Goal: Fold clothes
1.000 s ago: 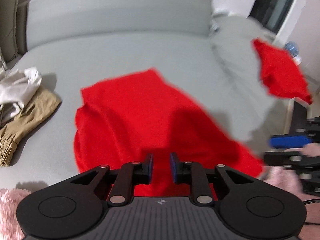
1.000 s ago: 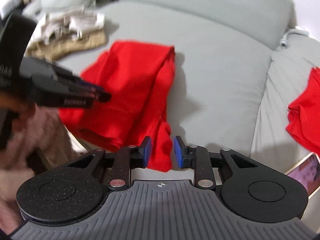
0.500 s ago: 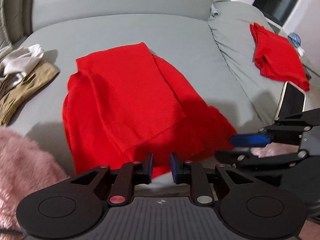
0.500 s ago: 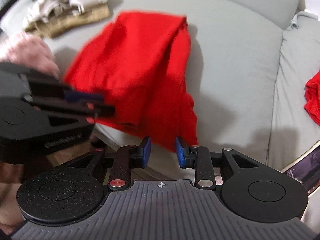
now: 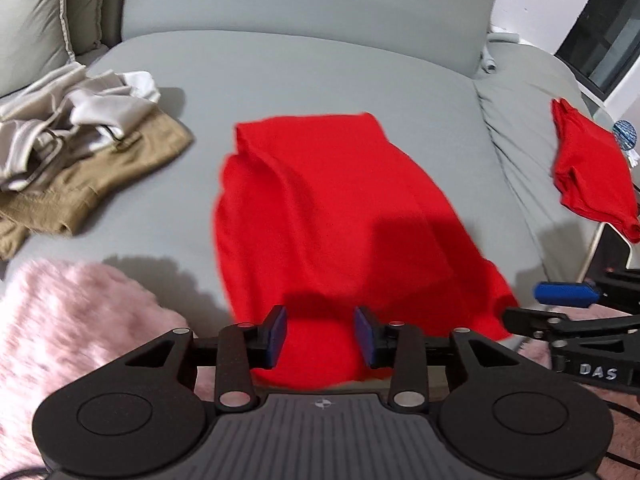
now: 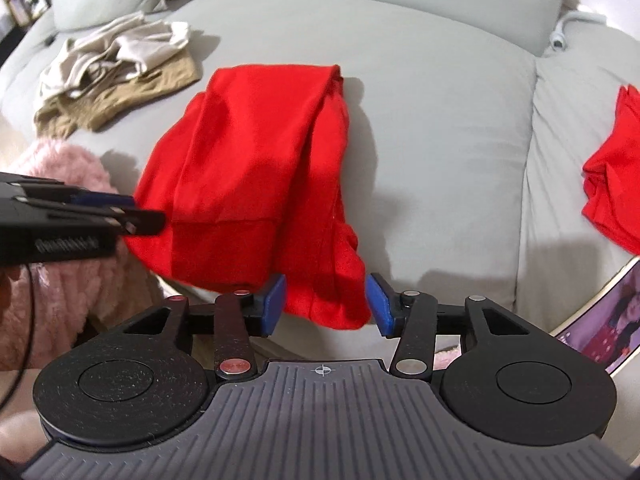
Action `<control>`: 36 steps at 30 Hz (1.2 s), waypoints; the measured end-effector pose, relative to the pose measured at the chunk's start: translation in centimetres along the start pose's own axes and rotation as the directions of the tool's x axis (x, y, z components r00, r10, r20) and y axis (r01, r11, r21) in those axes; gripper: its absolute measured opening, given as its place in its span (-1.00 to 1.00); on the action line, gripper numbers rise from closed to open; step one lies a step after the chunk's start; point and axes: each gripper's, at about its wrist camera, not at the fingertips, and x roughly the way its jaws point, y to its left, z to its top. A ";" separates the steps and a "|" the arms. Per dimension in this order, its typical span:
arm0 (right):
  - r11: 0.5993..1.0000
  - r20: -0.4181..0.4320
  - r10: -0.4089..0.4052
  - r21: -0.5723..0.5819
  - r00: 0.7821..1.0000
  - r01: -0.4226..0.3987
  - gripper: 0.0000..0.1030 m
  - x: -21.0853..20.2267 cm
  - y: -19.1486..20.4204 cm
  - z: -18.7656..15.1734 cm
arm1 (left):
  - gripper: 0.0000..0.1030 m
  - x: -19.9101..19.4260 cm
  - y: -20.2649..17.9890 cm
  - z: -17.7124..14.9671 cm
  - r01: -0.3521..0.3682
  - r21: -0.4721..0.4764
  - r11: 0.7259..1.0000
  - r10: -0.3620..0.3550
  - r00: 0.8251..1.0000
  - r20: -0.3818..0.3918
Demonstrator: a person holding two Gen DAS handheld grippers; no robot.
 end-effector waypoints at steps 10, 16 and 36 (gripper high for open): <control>0.991 0.066 0.010 0.133 0.998 -0.019 0.13 0.5 -1.0 1.5 | 0.14 1.4 2.0 2.0 0.038 -0.021 0.999 -0.036 0.995 0.096; 0.996 0.144 -0.004 0.088 0.990 -0.009 0.63 2.0 -0.3 4.3 | 0.20 2.6 1.9 3.3 0.084 -0.037 0.996 -0.075 0.977 0.200; 0.998 0.066 0.067 0.015 0.996 -0.068 -0.36 6.6 2.0 5.6 | -0.83 6.7 4.2 5.3 0.019 -0.170 0.985 -0.010 0.999 0.053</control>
